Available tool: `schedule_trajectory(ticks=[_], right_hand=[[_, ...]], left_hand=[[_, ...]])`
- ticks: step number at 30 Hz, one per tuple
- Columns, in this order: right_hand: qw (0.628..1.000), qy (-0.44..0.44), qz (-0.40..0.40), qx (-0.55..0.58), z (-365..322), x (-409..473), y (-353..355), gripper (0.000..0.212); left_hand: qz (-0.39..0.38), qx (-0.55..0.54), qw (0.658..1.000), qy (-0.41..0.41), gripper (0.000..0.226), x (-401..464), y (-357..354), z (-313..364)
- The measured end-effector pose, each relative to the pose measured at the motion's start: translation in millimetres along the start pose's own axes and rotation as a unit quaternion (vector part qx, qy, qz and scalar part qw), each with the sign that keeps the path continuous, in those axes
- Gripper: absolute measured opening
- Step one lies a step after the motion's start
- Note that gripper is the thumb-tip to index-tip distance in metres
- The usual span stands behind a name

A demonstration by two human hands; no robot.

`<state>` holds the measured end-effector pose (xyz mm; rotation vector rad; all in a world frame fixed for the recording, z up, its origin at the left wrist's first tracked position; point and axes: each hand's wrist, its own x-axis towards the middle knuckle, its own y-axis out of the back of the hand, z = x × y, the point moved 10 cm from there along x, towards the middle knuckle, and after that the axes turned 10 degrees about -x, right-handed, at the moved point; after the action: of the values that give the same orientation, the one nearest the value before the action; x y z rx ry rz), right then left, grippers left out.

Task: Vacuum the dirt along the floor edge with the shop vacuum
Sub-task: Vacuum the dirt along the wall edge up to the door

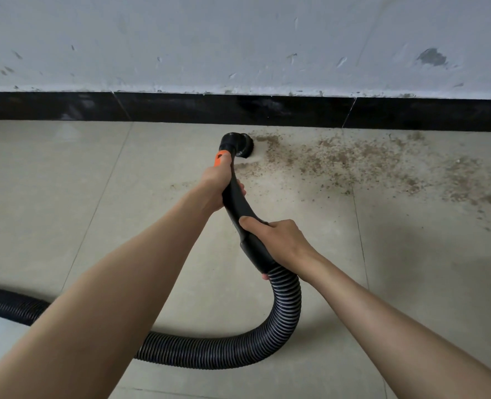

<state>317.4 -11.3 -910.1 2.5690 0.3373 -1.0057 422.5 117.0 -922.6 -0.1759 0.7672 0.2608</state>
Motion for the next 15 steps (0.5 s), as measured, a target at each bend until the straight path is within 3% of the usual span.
schedule_trajectory(ticks=[15], right_hand=[[0.986, 0.047, -0.143, -0.077, -39, -19, -166, 0.051]], left_hand=[[0.146, -0.033, 0.988, -0.039, 0.040, -38, 201, 6]])
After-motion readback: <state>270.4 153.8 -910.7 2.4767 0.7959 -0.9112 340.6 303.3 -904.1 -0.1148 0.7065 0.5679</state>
